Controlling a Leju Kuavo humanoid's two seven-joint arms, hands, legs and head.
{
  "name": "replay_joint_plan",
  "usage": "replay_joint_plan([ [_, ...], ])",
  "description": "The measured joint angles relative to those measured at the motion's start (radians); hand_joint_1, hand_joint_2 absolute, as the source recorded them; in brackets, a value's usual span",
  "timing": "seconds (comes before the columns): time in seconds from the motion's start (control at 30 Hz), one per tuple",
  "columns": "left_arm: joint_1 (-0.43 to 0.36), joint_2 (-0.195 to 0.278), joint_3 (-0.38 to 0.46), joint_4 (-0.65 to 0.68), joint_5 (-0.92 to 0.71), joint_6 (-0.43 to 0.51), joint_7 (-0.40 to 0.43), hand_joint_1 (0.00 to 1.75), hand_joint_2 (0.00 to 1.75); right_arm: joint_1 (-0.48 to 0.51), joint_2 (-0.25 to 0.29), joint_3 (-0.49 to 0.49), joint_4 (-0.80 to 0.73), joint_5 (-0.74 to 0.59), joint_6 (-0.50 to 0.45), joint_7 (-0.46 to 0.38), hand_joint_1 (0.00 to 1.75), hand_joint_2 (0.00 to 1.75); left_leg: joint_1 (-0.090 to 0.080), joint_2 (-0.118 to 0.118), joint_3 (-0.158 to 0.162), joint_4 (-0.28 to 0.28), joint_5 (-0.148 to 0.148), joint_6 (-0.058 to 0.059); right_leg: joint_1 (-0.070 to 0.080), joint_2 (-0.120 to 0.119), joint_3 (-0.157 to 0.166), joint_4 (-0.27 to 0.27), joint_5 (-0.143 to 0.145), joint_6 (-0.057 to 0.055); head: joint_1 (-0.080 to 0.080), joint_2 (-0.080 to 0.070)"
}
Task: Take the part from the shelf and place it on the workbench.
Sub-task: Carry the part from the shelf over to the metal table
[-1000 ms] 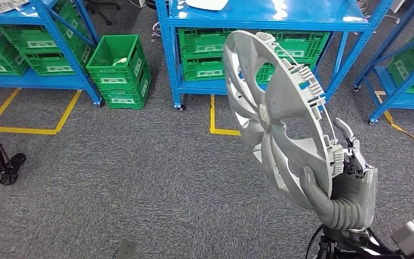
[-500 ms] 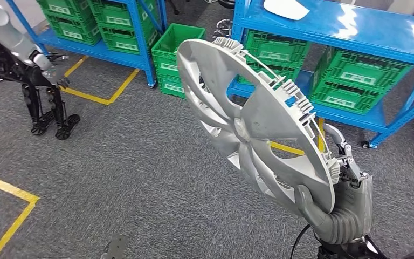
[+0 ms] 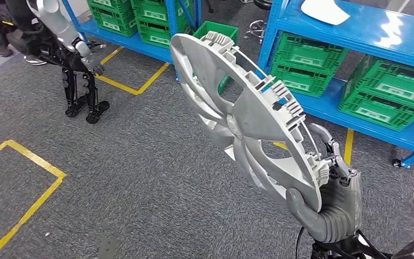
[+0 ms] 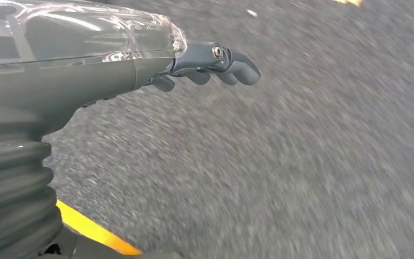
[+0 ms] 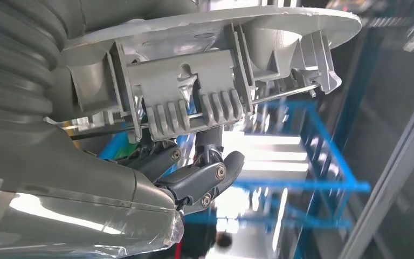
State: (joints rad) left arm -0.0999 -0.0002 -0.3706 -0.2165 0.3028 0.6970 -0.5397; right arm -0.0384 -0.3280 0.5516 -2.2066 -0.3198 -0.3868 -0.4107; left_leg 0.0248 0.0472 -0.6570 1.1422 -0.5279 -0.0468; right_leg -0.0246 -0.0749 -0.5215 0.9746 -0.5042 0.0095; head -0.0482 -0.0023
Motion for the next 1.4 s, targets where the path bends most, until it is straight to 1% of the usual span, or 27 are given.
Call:
replay_joint_plan([
  [0.03, 0.001, 0.006, 0.006, 0.000, 0.002, 0.001, 0.003, 0.00, 1.75, 0.000, 0.004, 0.000, 0.005, -0.012, 0.014, -0.014, 1.75, 1.75, -0.001, 0.031, 0.031, -0.056, 0.019, -0.002, 0.000, -0.011, 0.000, 0.010, -0.007, 0.010, -0.003, 0.000],
  [0.1, 0.001, 0.021, 0.021, 0.002, -0.002, 0.004, 0.019, 0.00, 1.75, -0.001, 0.012, 0.000, 0.014, -0.027, 0.042, -0.042, 1.75, 1.75, -0.007, 0.070, 0.055, -0.106, 0.026, 0.012, 0.003, -0.029, 0.001, 0.021, -0.016, 0.025, -0.002, 0.000],
  [0.17, 0.002, 0.038, 0.039, 0.006, -0.010, 0.005, 0.043, 0.00, 1.75, -0.003, 0.021, 0.001, 0.023, -0.041, 0.066, -0.064, 1.75, 1.75, -0.011, 0.050, 0.047, -0.102, 0.026, 0.037, 0.003, -0.046, 0.004, 0.020, -0.017, 0.034, 0.003, 0.000],
  [0.2, 0.002, 0.045, 0.048, 0.008, -0.013, 0.005, 0.052, 0.00, 1.75, -0.004, 0.025, 0.001, 0.027, -0.049, 0.076, -0.070, 1.75, 1.75, -0.011, 0.037, 0.044, -0.103, 0.029, 0.045, 0.000, -0.040, 0.004, 0.022, -0.024, 0.039, 0.007, 0.000],
  [0.23, 0.002, 0.051, 0.056, 0.009, -0.016, 0.006, 0.058, 0.00, 1.75, -0.005, 0.028, 0.000, 0.032, -0.055, 0.082, -0.074, 1.75, 1.75, -0.011, 0.022, 0.042, -0.104, 0.032, 0.052, -0.002, -0.021, -0.001, 0.036, -0.040, 0.043, 0.010, 0.000],
  [0.3, -0.001, 0.059, 0.068, 0.010, -0.019, 0.006, 0.063, 0.00, 1.75, -0.006, 0.030, 0.000, 0.041, -0.058, 0.087, -0.078, 1.75, 1.75, -0.011, -0.006, 0.040, -0.105, 0.037, 0.063, -0.004, 0.037, -0.033, 0.121, -0.101, 0.045, 0.018, 0.000],
  [0.37, -0.003, 0.064, 0.078, 0.010, -0.020, 0.007, 0.064, 0.00, 1.75, -0.004, 0.032, 0.000, 0.050, -0.058, 0.089, -0.080, 1.75, 1.75, -0.019, -0.037, 0.036, -0.105, 0.041, 0.071, 0.001, 0.063, -0.090, 0.256, -0.163, 0.038, 0.025, 0.000],
  [0.4, -0.003, 0.065, 0.084, 0.010, -0.020, 0.007, 0.064, 0.00, 1.75, -0.004, 0.033, 0.000, 0.054, -0.058, 0.089, -0.080, 1.75, 1.75, -0.025, -0.053, 0.035, -0.105, 0.043, 0.074, 0.004, 0.067, -0.107, 0.294, -0.169, 0.032, 0.027, 0.000],
  [0.43, -0.002, 0.067, 0.089, 0.011, -0.020, 0.007, 0.064, 0.00, 1.75, -0.004, 0.035, 0.000, 0.060, -0.058, 0.089, -0.080, 1.75, 1.75, -0.030, -0.070, 0.034, -0.105, 0.044, 0.077, 0.008, 0.070, -0.112, 0.302, -0.159, 0.024, 0.029, 0.000],
  [0.47, -0.002, 0.068, 0.094, 0.012, -0.020, 0.007, 0.065, 0.00, 1.75, -0.004, 0.036, 0.000, 0.064, -0.058, 0.089, -0.080, 1.75, 1.75, -0.035, -0.086, 0.035, -0.105, 0.046, 0.079, 0.013, 0.075, -0.096, 0.263, -0.127, 0.014, 0.031, 0.000],
  [0.53, -0.001, 0.069, 0.099, 0.013, -0.020, 0.007, 0.065, 0.00, 1.75, -0.006, 0.038, -0.001, 0.070, -0.058, 0.089, -0.081, 1.75, 1.75, -0.039, -0.113, 0.033, -0.105, 0.052, 0.081, 0.024, 0.108, -0.039, 0.131, -0.059, -0.015, 0.031, 0.000],
  [0.6, -0.002, 0.069, 0.103, 0.014, -0.021, 0.007, 0.065, 0.00, 1.75, -0.008, 0.038, -0.001, 0.073, -0.058, 0.090, -0.081, 1.75, 1.75, -0.032, -0.136, 0.027, -0.106, 0.060, 0.075, 0.034, 0.138, -0.005, 0.049, -0.030, -0.036, 0.029, 0.000],
  [0.67, -0.001, 0.070, 0.107, 0.016, -0.021, 0.007, 0.065, 0.00, 1.75, -0.011, 0.038, -0.001, 0.075, -0.057, 0.090, -0.082, 1.75, 1.75, -0.023, -0.157, 0.021, -0.112, 0.069, 0.063, 0.042, 0.133, 0.002, 0.028, -0.024, -0.047, 0.033, 0.000],
  [0.7, 0.001, 0.071, 0.109, 0.016, -0.021, 0.008, 0.065, 0.00, 1.75, -0.013, 0.038, -0.001, 0.076, -0.057, 0.090, -0.082, 1.75, 1.75, -0.024, -0.152, 0.019, -0.113, 0.071, 0.059, 0.041, 0.121, 0.011, 0.009, -0.017, -0.049, 0.038, 0.000],
  [0.77, 0.002, 0.073, 0.114, 0.018, -0.021, 0.008, 0.064, 0.00, 1.75, -0.016, 0.042, -0.001, 0.079, -0.058, 0.091, -0.082, 1.75, 1.75, -0.029, -0.100, 0.002, -0.090, 0.050, 0.050, 0.034, 0.094, 0.029, -0.035, 0.002, -0.048, 0.042, 0.000],
  [0.83, 0.001, 0.075, 0.119, 0.018, -0.021, 0.008, 0.063, 0.00, 1.75, -0.016, 0.049, -0.001, 0.082, -0.059, 0.094, -0.082, 1.75, 1.75, -0.023, -0.048, -0.044, 0.000, -0.005, 0.035, 0.025, 0.066, 0.037, -0.054, 0.011, -0.042, 0.041, 0.000],
  [0.9, 0.001, 0.075, 0.124, 0.018, -0.021, 0.008, 0.062, 0.00, 1.75, -0.017, 0.054, -0.001, 0.088, -0.060, 0.099, -0.081, 1.75, 1.75, -0.006, -0.045, -0.089, 0.093, -0.040, 0.014, 0.015, 0.036, 0.037, -0.051, 0.008, -0.032, 0.039, 0.000],
  [0.93, 0.003, 0.074, 0.125, 0.018, -0.021, 0.007, 0.058, 0.00, 1.75, -0.017, 0.056, -0.001, 0.092, -0.059, 0.103, -0.079, 1.75, 1.75, 0.003, -0.042, -0.090, 0.101, -0.033, 0.002, 0.009, 0.021, 0.037, -0.047, 0.004, -0.025, 0.039, 0.000],
  [1.0, 0.007, 0.071, 0.127, 0.018, -0.020, 0.003, 0.045, 0.00, 1.75, -0.023, 0.059, -0.001, 0.097, -0.057, 0.109, -0.069, 1.75, 1.75, 0.020, -0.014, -0.038, 0.018, 0.018, -0.023, -0.006, -0.006, 0.037, -0.028, -0.009, -0.002, 0.038, 0.000],
  [1.03, 0.008, 0.066, 0.127, 0.017, -0.018, 0.000, 0.036, 0.00, 1.75, -0.029, 0.060, 0.000, 0.098, -0.055, 0.111, -0.062, 1.75, 1.75, 0.023, 0.019, -0.005, -0.031, 0.035, -0.030, -0.011, -0.017, 0.035, -0.016, -0.018, 0.011, 0.036, 0.000],
  [1.07, 0.007, 0.060, 0.128, 0.015, -0.015, -0.004, 0.027, 0.00, 1.75, -0.035, 0.061, 0.000, 0.097, -0.051, 0.112, -0.054, 1.75, 1.75, 0.024, 0.047, 0.018, -0.068, 0.045, -0.030, -0.013, -0.027, 0.034, -0.001, -0.030, 0.024, 0.035, 0.000],
  [1.1, 0.008, 0.053, 0.131, 0.014, -0.010, -0.007, 0.021, 0.00, 1.75, -0.041, 0.061, 0.000, 0.095, -0.046, 0.112, -0.047, 1.75, 1.75, 0.023, 0.068, 0.028, -0.084, 0.044, -0.021, -0.014, -0.036, 0.036, 0.009, -0.039, 0.035, 0.036, 0.000],
  [1.13, 0.008, 0.046, 0.133, 0.013, -0.004, -0.011, 0.016, 0.00, 1.75, -0.045, 0.061, -0.001, 0.092, -0.039, 0.110, -0.040, 1.75, 1.75, 0.019, 0.073, 0.024, -0.080, 0.038, -0.006, -0.013, -0.044, 0.038, 0.012, -0.044, 0.043, 0.038, 0.000],
  [1.2, 0.010, 0.034, 0.140, 0.013, 0.013, -0.015, 0.014, 0.00, 1.75, -0.049, 0.059, -0.002, 0.078, -0.027, 0.100, -0.020, 1.75, 1.75, 0.015, 0.046, 0.015, -0.078, 0.039, 0.021, -0.017, -0.060, 0.046, 0.009, -0.047, 0.055, 0.046, 0.000],
  [1.27, 0.011, 0.021, 0.144, 0.013, 0.027, -0.017, 0.018, 0.00, 1.75, -0.050, 0.051, -0.009, 0.055, -0.038, 0.081, 0.004, 1.75, 1.75, 0.012, 0.013, 0.009, -0.078, 0.044, 0.036, -0.022, -0.028, 0.038, 0.038, -0.081, 0.059, 0.052, 0.000],
  [1.33, 0.010, 0.010, 0.146, 0.013, 0.031, -0.013, 0.028, 0.00, 1.75, -0.052, 0.034, -0.028, 0.026, -0.077, 0.065, 0.025, 1.75, 1.75, 0.008, -0.021, 0.005, -0.079, 0.050, 0.048, -0.018, 0.037, -0.005, 0.152, -0.158, 0.053, 0.058, 0.000],
  [1.4, 0.009, 0.001, 0.149, 0.014, 0.036, -0.009, 0.036, 0.00, 1.75, -0.060, 0.017, -0.054, -0.004, -0.115, 0.060, 0.040, 1.75, 1.75, -0.002, -0.058, 0.001, -0.079, 0.054, 0.057, -0.007, 0.066, -0.064, 0.284, -0.214, 0.039, 0.063, 0.000],
])
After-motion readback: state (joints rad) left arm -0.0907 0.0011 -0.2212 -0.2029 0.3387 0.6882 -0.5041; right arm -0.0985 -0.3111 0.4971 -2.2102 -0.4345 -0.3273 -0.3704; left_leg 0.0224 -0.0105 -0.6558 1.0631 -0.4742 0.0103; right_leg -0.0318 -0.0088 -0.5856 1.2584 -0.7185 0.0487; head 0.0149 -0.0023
